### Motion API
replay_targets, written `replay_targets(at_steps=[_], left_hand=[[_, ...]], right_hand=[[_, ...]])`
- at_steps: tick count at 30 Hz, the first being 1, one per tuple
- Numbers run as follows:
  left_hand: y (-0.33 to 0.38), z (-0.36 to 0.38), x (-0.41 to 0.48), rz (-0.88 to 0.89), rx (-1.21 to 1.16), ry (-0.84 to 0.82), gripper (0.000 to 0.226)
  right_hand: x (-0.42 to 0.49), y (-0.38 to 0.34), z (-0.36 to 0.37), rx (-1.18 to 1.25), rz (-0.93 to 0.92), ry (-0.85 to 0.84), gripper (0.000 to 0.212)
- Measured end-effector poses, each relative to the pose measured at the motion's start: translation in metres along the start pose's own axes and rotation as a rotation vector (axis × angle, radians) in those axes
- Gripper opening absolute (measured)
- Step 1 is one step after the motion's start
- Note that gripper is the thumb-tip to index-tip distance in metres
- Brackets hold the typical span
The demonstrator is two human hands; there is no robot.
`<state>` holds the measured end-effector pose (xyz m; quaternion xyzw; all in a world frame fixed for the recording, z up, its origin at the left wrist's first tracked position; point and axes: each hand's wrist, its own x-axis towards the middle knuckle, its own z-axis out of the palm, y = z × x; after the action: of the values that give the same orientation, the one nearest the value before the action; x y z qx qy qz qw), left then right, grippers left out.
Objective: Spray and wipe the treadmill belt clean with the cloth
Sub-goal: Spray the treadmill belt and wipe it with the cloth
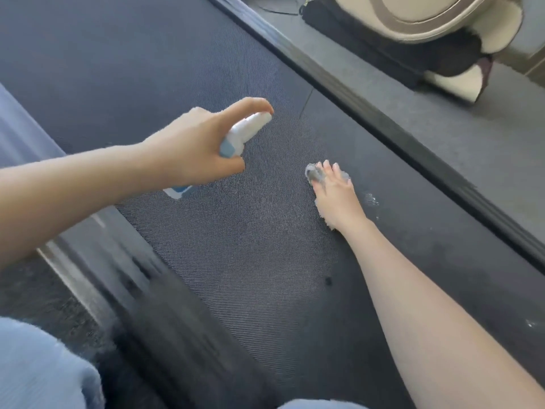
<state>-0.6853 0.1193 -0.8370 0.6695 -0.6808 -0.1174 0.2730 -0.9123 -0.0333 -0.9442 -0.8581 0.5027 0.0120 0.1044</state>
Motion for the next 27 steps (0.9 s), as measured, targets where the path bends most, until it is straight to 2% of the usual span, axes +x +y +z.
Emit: replay_targets(at_steps=[4,7,9,11,15,21,25,27], left_hand=[[0.004,0.004,0.006,0.033,0.028,-0.051,0.063],[-0.004,0.019,0.021,0.103,0.048,-0.014,0.064],[-0.010,0.031,0.034,0.153,0.038,0.002,0.065],[-0.012,0.042,0.045,0.192,0.018,0.008,0.066],[-0.011,0.053,0.066,0.235,0.004,-0.009,0.066],[-0.015,0.064,0.089,0.283,-0.012,-0.016,0.077],[-0.022,0.074,0.100,0.289,0.007,-0.058,0.072],[-0.025,0.080,0.105,0.287,0.013,-0.067,0.070]], right_hand=[[-0.039,-0.001,0.002,0.069,-0.125,-0.015,0.050],[-0.064,-0.012,0.009,0.073,-0.348,-0.025,0.051],[-0.068,-0.017,0.011,0.028,-0.452,-0.011,0.055],[-0.065,-0.017,0.012,-0.004,-0.475,0.014,0.064],[-0.043,-0.003,0.013,0.025,-0.380,0.069,0.066],[-0.001,0.032,-0.002,0.101,-0.173,0.068,0.054],[0.029,0.066,-0.009,0.110,-0.027,0.078,0.060],[0.041,0.087,-0.014,0.084,0.052,0.098,0.055]])
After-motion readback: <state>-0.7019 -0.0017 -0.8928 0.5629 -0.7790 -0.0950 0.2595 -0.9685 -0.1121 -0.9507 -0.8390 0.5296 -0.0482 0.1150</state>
